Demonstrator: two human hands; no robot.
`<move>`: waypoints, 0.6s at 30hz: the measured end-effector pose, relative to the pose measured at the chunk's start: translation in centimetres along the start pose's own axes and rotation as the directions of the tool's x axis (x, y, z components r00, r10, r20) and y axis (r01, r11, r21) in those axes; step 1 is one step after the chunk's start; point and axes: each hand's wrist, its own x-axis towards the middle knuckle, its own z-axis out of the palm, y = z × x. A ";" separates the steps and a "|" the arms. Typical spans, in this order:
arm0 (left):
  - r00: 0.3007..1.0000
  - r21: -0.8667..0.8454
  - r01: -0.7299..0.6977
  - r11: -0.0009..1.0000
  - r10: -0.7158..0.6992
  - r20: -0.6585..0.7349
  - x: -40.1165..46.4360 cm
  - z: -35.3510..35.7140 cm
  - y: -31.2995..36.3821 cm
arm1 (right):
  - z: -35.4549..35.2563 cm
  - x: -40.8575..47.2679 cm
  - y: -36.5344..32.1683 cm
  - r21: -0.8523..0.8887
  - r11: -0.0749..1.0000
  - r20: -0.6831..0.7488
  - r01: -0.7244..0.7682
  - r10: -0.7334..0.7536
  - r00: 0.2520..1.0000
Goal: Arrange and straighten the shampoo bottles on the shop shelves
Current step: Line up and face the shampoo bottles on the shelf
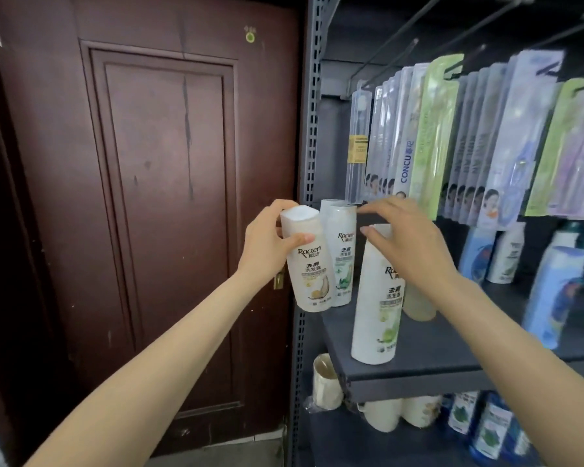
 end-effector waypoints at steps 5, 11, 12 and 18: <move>0.999 0.033 0.021 0.999 -0.022 0.025 2.4 4.0 -0.3 | -0.7 0.2 3.2 0.118 0.989 0.055 -0.088 0.082 0.995; 0.995 0.190 0.005 0.982 -0.024 0.099 4.7 7.7 -1.3 | -1.0 0.2 4.1 0.326 0.924 0.205 -0.200 0.137 0.969; 0.994 0.214 0.010 0.977 -0.034 0.108 4.8 8.1 -1.4 | -1.2 0.2 4.2 0.335 0.921 0.217 -0.198 0.129 0.968; 0.994 0.229 0.048 0.972 -0.069 0.087 5.1 9.3 -1.3 | -1.2 0.1 4.5 0.371 0.908 0.234 -0.197 0.114 0.966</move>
